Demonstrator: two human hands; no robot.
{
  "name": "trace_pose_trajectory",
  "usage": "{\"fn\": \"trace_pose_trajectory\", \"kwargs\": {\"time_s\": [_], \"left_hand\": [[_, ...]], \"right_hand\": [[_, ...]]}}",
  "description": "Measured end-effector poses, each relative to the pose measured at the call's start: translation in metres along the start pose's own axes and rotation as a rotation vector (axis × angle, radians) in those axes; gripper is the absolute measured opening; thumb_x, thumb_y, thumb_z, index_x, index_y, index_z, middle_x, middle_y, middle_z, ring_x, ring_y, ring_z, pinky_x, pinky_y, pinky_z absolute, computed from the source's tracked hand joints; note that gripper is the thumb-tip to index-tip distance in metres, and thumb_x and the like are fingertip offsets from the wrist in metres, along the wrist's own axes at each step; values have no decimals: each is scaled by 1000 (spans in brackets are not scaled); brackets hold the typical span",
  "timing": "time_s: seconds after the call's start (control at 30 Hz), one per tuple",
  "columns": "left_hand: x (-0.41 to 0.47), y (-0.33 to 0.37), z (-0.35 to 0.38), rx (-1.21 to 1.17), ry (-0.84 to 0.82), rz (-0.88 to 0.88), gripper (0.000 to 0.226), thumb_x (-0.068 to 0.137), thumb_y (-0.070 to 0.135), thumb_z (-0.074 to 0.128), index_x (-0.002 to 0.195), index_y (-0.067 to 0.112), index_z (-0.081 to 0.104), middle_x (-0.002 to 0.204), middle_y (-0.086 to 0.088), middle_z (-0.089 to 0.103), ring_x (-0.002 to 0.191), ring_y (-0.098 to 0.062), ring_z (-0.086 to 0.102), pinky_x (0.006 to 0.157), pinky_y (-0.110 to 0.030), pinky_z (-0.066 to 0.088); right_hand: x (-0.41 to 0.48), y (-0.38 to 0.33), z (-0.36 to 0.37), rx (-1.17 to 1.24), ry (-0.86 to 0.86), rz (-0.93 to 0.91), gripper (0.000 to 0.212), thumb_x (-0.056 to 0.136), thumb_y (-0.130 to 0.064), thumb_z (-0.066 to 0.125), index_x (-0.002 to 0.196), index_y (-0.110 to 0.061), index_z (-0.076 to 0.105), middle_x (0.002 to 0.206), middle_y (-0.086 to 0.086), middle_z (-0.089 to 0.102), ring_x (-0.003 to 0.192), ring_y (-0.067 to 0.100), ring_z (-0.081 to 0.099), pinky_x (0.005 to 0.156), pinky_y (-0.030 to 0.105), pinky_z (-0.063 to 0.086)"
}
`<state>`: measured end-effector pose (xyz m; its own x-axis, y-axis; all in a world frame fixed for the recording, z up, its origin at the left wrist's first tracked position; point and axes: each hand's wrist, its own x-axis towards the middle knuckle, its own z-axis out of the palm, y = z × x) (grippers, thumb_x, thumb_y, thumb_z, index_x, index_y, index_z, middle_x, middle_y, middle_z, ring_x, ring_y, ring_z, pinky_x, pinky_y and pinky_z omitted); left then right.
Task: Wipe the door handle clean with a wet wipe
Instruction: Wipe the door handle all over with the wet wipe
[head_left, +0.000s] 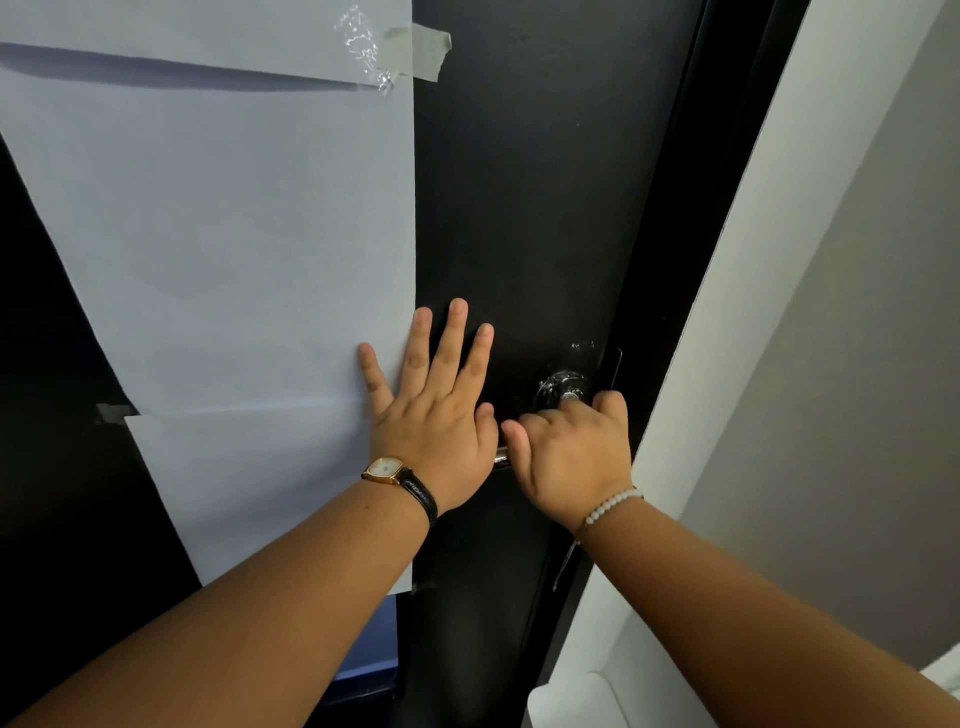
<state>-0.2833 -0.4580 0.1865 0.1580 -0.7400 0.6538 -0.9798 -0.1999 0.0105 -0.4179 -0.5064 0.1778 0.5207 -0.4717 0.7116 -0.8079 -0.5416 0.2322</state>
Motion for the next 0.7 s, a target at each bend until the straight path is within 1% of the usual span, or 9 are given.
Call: {"fn": "trace_pose_trajectory", "kwargs": {"time_s": [0.13, 0.2, 0.33, 0.4, 0.47, 0.53, 0.6, 0.63, 0.7], "left_hand": [[0, 1, 0, 19, -12, 9, 70, 80, 39, 24, 147, 27, 9, 160, -3, 6, 144, -26, -3, 106, -63, -8], [0, 0, -1, 21, -18, 3, 70, 81, 39, 25, 147, 27, 6, 160, -2, 3, 144, -26, -5, 106, -62, -10], [-1, 1, -4, 1, -41, -1, 71, 84, 38, 31, 148, 29, -1, 160, -1, -7, 145, -26, -11, 105, -60, -17], [0, 1, -5, 2, -48, 3, 72, 85, 39, 31, 148, 29, -3, 159, -1, -9, 145, -26, -13, 106, -58, -17], [1, 1, -5, 8, -56, 6, 72, 85, 39, 30, 147, 29, -5, 159, -2, -10, 144, -26, -15, 107, -57, -19], [1, 1, -5, 11, -44, 7, 71, 85, 38, 31, 147, 27, -3, 160, -3, -6, 143, -27, -13, 108, -57, -19], [-1, 3, -7, 35, -42, 14, 67, 83, 35, 33, 146, 25, 12, 159, -6, 7, 143, -30, -2, 108, -57, -10], [-2, 5, -8, 39, -30, 28, 62, 81, 33, 34, 142, 25, 28, 157, -7, 19, 141, -31, 10, 108, -55, -1], [-2, 10, -14, 19, -1, 85, 48, 76, 27, 35, 119, 27, 57, 142, -5, 46, 125, -28, 37, 99, -44, 20]], "right_hand": [[-22, -1, 12, 23, 113, 17, 45, 95, -42, 19, 81, -25, 58, 72, -6, 63, 67, 19, 56, 74, 39, 29], [-21, -1, 14, 19, 107, 14, 47, 95, -41, 18, 80, -25, 59, 71, -6, 64, 67, 20, 56, 74, 40, 29], [-6, -2, 3, -6, 41, 15, 60, 95, -41, 14, 63, -22, 61, 54, -6, 64, 59, 19, 56, 74, 40, 27], [-3, -3, -1, -9, 10, 17, 62, 94, -40, 13, 60, -22, 61, 51, -6, 63, 58, 19, 56, 75, 40, 26], [-6, -4, -1, 24, 17, 34, 58, 95, -40, 16, 64, -23, 61, 56, -6, 65, 62, 19, 57, 76, 40, 27], [-16, -4, 1, 67, 39, 45, 45, 95, -38, 24, 78, -24, 62, 71, -7, 68, 71, 18, 60, 80, 40, 29], [-31, -4, 4, 90, 57, 16, 29, 93, -34, 35, 99, -23, 61, 95, -6, 71, 91, 18, 64, 87, 41, 31], [-37, -2, 4, 92, 55, 3, 27, 91, -31, 40, 108, -22, 59, 107, -5, 70, 102, 17, 63, 90, 42, 31], [-43, 5, 3, 98, 54, -5, 32, 87, -24, 45, 115, -17, 59, 119, -2, 67, 112, 18, 61, 96, 43, 31]]}}
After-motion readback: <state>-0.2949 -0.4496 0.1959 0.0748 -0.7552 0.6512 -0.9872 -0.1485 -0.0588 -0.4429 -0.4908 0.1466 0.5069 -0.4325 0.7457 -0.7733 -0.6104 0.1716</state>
